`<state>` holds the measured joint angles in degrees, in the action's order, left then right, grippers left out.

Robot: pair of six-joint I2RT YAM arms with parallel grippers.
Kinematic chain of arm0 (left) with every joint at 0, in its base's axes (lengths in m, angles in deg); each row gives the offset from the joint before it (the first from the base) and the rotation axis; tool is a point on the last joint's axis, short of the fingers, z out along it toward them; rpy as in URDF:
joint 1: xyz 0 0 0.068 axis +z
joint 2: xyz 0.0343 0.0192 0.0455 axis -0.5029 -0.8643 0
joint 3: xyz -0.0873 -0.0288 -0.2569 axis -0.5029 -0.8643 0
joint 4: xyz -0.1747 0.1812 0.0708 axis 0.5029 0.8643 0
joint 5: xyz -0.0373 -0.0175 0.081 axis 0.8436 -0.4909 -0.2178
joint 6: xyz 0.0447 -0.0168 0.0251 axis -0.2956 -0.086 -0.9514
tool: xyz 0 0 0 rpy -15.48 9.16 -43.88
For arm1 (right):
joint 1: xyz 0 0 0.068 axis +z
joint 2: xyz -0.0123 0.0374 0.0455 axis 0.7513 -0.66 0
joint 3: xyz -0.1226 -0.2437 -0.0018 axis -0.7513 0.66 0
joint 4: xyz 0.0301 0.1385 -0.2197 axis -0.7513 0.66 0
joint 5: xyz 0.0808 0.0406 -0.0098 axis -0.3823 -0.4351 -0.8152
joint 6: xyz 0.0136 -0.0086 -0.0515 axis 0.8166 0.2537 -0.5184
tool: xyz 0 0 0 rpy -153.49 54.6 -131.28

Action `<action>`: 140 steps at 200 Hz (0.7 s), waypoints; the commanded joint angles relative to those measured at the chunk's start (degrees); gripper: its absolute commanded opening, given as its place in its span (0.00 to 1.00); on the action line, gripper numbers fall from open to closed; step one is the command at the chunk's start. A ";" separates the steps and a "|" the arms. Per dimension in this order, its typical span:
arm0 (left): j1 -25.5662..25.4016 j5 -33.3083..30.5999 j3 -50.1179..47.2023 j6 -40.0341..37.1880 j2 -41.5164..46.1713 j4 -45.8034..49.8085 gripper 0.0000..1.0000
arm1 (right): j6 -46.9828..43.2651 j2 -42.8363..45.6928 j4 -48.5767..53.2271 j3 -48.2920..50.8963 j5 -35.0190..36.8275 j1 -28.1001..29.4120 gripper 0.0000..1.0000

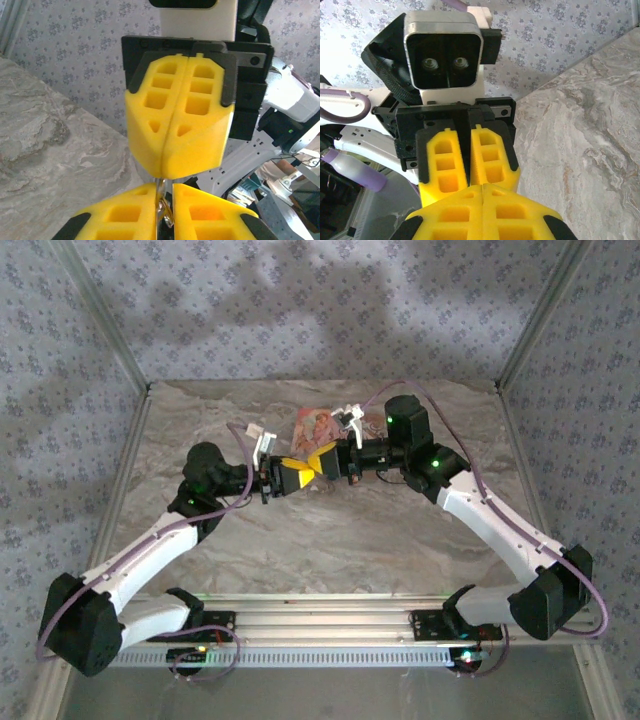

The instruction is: Unlock the padlock with the key

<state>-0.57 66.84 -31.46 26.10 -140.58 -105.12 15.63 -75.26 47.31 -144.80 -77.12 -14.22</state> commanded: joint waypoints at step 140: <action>-0.32 -0.82 1.44 -2.06 0.23 1.30 0.00 | 1.55 1.87 -3.12 1.27 0.69 0.06 0.00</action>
<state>-0.57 65.99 -31.39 24.96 -140.62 -104.00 16.31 -74.85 46.72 -143.84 -76.45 -14.29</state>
